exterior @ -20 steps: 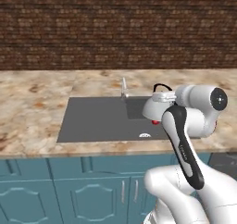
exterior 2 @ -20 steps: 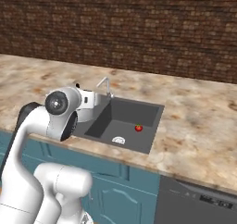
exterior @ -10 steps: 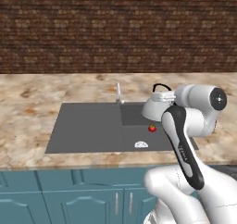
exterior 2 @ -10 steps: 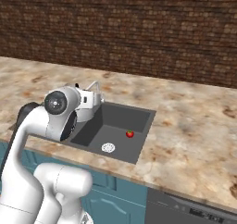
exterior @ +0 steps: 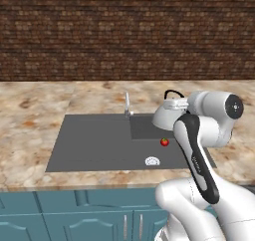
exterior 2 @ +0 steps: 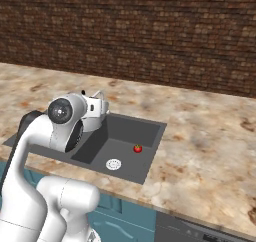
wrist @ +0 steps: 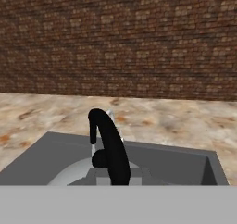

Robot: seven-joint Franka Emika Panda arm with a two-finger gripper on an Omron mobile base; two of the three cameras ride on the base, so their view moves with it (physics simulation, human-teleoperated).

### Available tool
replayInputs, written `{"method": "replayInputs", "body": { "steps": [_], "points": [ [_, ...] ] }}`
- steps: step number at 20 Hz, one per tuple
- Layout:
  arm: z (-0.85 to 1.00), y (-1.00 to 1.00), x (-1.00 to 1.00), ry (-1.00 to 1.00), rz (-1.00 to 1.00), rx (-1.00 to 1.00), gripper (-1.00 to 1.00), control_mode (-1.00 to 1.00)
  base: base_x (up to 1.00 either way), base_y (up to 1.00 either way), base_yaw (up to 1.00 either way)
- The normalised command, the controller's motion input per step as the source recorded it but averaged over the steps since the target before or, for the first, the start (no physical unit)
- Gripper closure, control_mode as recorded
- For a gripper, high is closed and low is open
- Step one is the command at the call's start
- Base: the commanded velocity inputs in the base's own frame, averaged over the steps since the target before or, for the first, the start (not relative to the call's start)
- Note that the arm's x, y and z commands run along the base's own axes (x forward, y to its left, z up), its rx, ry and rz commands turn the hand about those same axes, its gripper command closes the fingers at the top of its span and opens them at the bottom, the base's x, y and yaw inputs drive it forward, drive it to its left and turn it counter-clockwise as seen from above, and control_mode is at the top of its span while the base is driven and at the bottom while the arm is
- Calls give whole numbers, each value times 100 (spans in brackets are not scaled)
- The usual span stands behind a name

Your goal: Open the cabinet, pick the kettle from the cabinet, and place it in the sink.

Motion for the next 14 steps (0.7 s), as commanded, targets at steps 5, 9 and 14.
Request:
{"method": "replayInputs", "body": {
  "steps": [5,9,14],
  "points": [
    [0,0,0,0,0,0,100,100,0,0,0],
    [0,0,0,0,0,0,100,100,0,0,0],
    [0,0,0,0,0,0,100,-100,0,0,0]
  ]
}}
